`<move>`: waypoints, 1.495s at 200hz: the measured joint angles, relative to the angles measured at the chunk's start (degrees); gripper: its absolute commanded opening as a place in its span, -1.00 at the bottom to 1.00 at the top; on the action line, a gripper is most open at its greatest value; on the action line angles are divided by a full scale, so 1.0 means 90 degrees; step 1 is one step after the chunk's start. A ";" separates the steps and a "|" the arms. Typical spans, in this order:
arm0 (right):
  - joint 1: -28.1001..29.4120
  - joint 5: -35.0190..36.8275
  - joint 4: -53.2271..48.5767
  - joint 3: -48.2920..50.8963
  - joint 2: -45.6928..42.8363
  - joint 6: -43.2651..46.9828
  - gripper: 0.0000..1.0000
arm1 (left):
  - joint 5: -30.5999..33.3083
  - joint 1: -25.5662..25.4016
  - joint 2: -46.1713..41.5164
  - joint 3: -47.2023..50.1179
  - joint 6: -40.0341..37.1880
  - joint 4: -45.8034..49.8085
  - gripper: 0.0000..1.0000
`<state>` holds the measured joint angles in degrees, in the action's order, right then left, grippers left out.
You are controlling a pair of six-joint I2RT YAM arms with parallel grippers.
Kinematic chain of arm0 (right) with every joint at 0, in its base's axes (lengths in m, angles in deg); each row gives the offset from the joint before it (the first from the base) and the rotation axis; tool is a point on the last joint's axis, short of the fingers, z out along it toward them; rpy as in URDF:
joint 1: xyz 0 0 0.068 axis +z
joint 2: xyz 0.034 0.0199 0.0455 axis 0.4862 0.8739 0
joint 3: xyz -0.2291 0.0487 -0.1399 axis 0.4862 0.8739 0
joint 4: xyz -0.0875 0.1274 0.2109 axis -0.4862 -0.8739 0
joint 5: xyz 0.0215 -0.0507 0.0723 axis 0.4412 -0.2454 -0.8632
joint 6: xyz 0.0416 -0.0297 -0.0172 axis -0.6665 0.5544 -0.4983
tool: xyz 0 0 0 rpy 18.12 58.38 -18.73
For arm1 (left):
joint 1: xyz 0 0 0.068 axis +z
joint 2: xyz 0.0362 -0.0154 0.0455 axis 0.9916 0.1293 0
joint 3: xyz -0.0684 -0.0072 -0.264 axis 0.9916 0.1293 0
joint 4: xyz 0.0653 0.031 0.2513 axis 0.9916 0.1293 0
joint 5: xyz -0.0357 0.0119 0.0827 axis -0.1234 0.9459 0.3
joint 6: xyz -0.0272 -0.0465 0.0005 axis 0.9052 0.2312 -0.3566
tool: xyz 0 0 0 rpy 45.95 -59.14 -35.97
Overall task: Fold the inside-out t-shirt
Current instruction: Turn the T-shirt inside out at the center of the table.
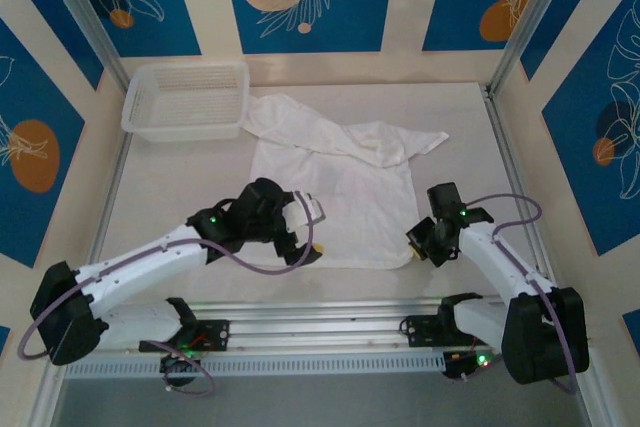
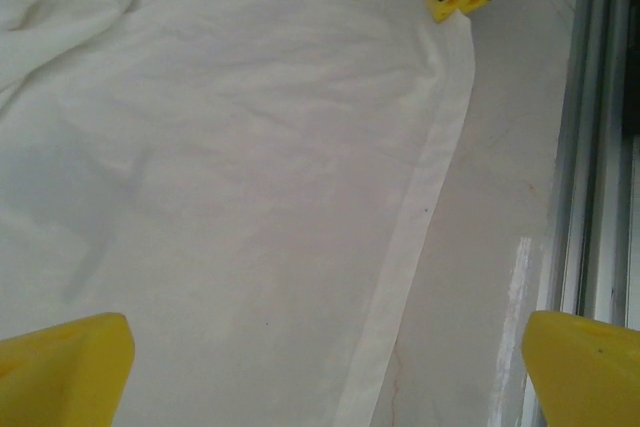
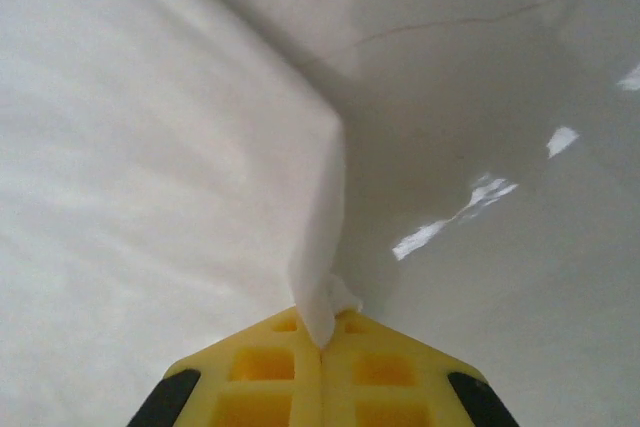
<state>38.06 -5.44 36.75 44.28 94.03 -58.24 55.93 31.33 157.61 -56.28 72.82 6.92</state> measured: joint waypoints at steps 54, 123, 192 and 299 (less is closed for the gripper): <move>0.0049 -0.0362 0.0107 -0.0049 0.0000 -0.0012 -0.84 | -0.0287 -0.0228 0.0748 0.0068 0.0372 -0.0775 0.99; 0.0260 -0.0726 0.0090 0.0138 -0.0032 -0.0058 -0.86 | -0.0379 -0.0238 0.0901 0.0068 0.0401 -0.1078 0.99; 0.0335 -0.1219 -0.0022 0.0104 -0.0172 -0.0403 -1.00 | -0.0675 -0.0697 0.1926 0.0068 0.0690 -0.1982 0.99; -0.0874 -0.1642 -0.0682 -0.0415 -0.0962 -0.2115 -1.00 | -0.1056 -0.0879 0.4388 -0.1083 0.1355 -0.4260 0.71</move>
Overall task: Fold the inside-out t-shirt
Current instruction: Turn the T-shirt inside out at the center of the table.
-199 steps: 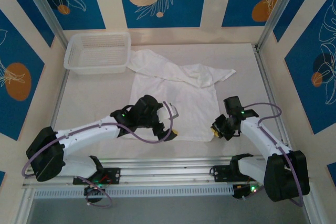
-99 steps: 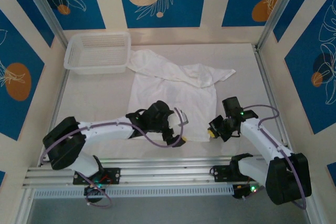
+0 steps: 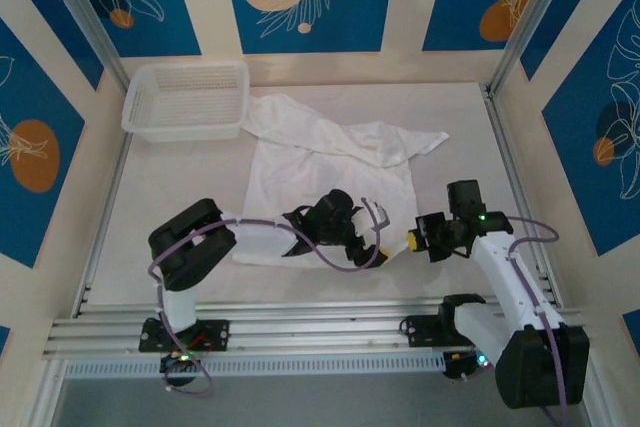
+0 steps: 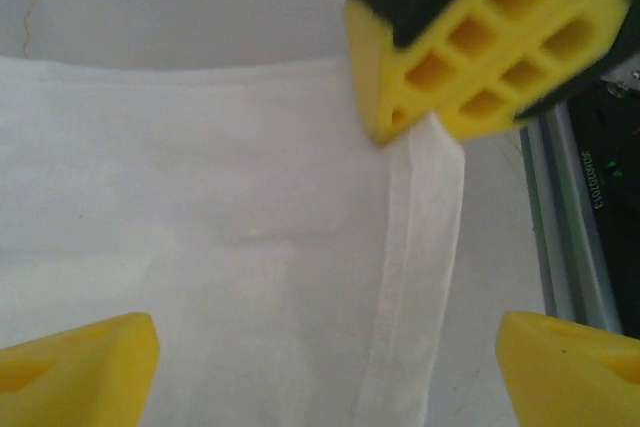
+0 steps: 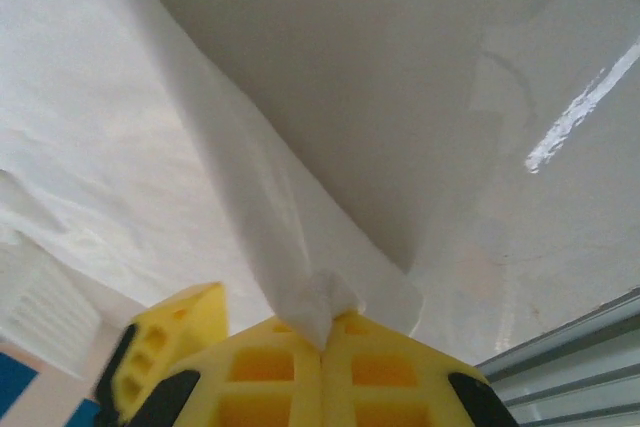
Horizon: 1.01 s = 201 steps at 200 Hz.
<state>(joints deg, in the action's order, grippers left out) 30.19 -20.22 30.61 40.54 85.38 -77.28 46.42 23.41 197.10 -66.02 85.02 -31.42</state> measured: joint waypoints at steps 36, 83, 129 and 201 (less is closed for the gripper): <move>-0.0491 -0.0134 -0.0153 -0.0272 -0.0160 0.0053 -1.00 | -0.0097 -0.0002 0.0104 -0.0206 -0.0338 0.0386 0.41; -0.0631 -0.0187 -0.0240 -0.0272 -0.0158 0.0272 -0.99 | 0.0163 -0.0002 0.0333 -0.0347 -0.0440 0.0614 -0.82; -0.1214 0.0083 -0.0401 -0.0253 -0.0070 0.1001 -0.98 | 0.0549 0.0102 0.0056 -0.0112 -0.0505 0.0758 -0.11; -0.1270 0.0083 -0.0202 -0.0070 0.0053 0.1916 -0.60 | 0.0223 0.0282 -0.0461 0.0216 -0.0153 0.0777 0.05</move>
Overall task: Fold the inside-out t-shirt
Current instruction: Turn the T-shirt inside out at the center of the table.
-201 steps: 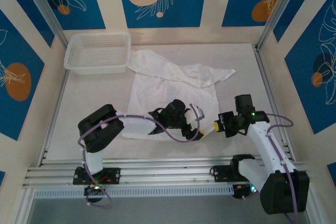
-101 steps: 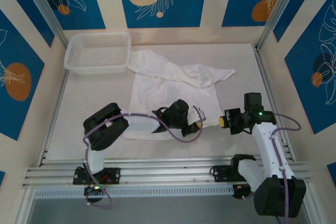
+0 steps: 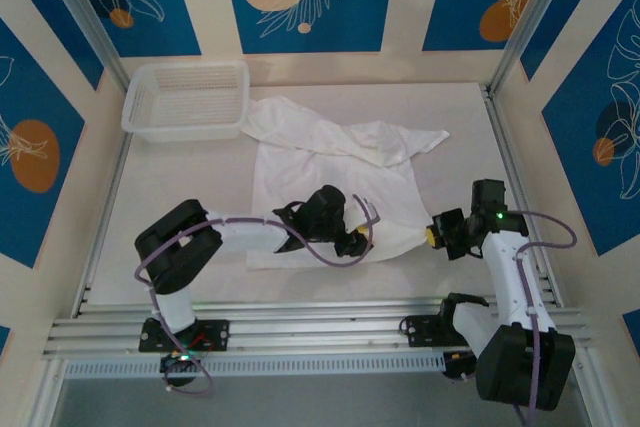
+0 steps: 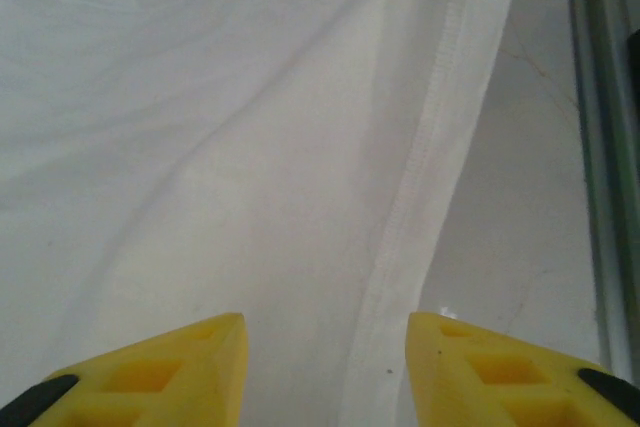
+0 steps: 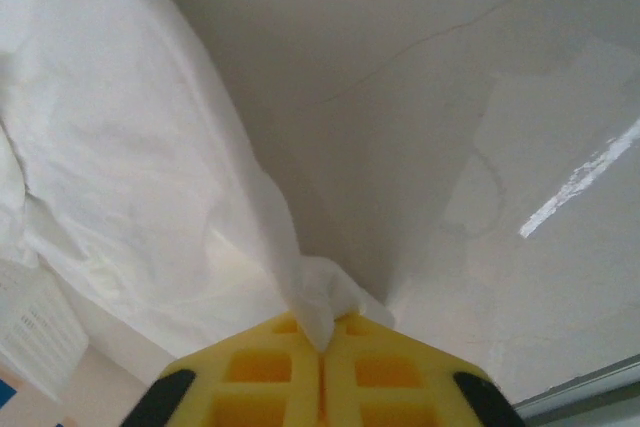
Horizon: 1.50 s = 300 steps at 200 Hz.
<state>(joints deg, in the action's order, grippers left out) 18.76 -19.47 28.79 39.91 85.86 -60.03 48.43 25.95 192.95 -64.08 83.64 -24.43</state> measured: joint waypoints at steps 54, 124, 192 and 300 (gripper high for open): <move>0.0287 0.0080 0.0015 -0.0100 0.0090 0.0389 -0.16 | -0.0391 -0.0002 0.0423 -0.0041 0.0338 -0.0151 0.25; 0.1190 0.0066 0.0216 0.0291 0.0214 0.0109 -0.12 | -0.0440 -0.0002 0.0588 -0.0340 0.0651 -0.0364 0.27; 0.1260 0.0056 0.0532 0.0408 0.0330 -0.0172 -0.74 | -0.0656 -0.0029 0.0631 -0.0340 0.0821 -0.0714 0.38; 0.1071 0.0061 0.0483 0.0216 0.0384 -0.0216 -0.77 | -0.0750 -0.0347 0.2030 -0.1571 0.0862 -0.1107 0.51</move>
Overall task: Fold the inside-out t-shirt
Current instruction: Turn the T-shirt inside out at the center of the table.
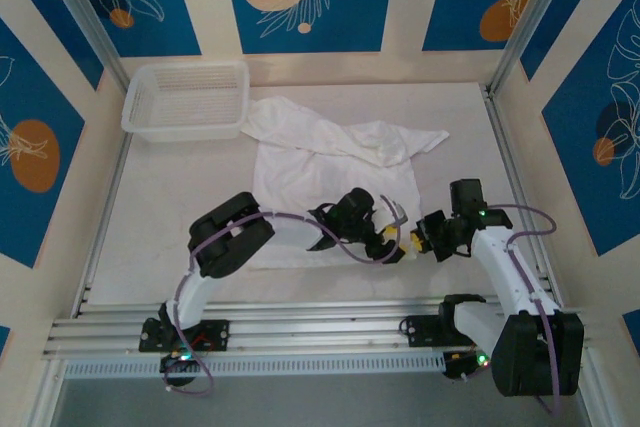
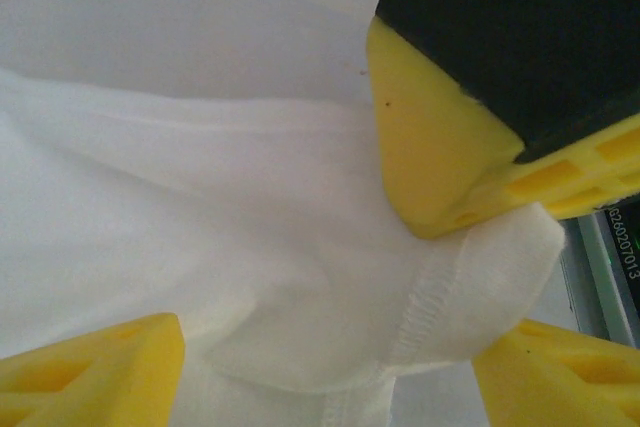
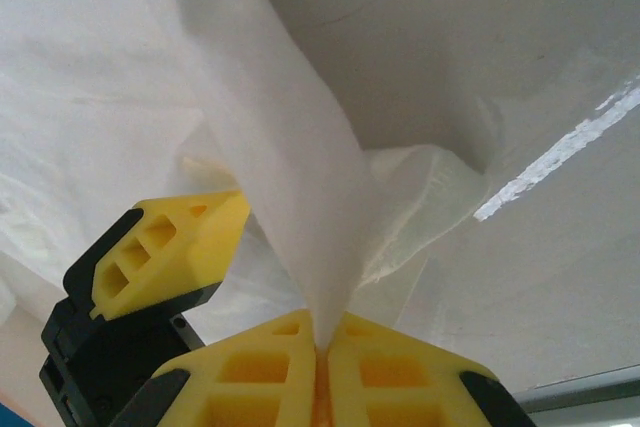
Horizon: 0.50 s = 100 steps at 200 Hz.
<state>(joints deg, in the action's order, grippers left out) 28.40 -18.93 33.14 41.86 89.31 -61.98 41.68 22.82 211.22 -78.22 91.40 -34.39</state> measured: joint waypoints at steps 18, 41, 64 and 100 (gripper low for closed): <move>-0.0034 0.0000 -0.0010 -0.0036 0.0000 -0.0002 -0.77 | 0.0087 -0.0010 0.0039 -0.0119 0.0000 0.0032 0.51; -0.0070 -0.0005 -0.0012 -0.0075 0.0000 -0.0005 -0.78 | 0.0413 -0.0015 0.0131 -0.0316 0.0000 0.0131 0.50; -0.0146 -0.0005 -0.0056 -0.0102 0.0000 -0.0005 -0.78 | 0.0894 -0.0017 0.0177 -0.0415 -0.0005 0.0347 0.44; -0.0386 -0.0027 -0.0141 -0.0112 -0.0041 -0.0002 -0.78 | 0.1892 -0.0019 0.0180 -0.0527 -0.0002 0.0901 0.38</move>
<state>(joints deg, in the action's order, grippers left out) 24.93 -19.17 31.87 40.85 88.94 -62.00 58.70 22.65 212.84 -82.96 91.38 -26.28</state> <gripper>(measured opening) 0.109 0.695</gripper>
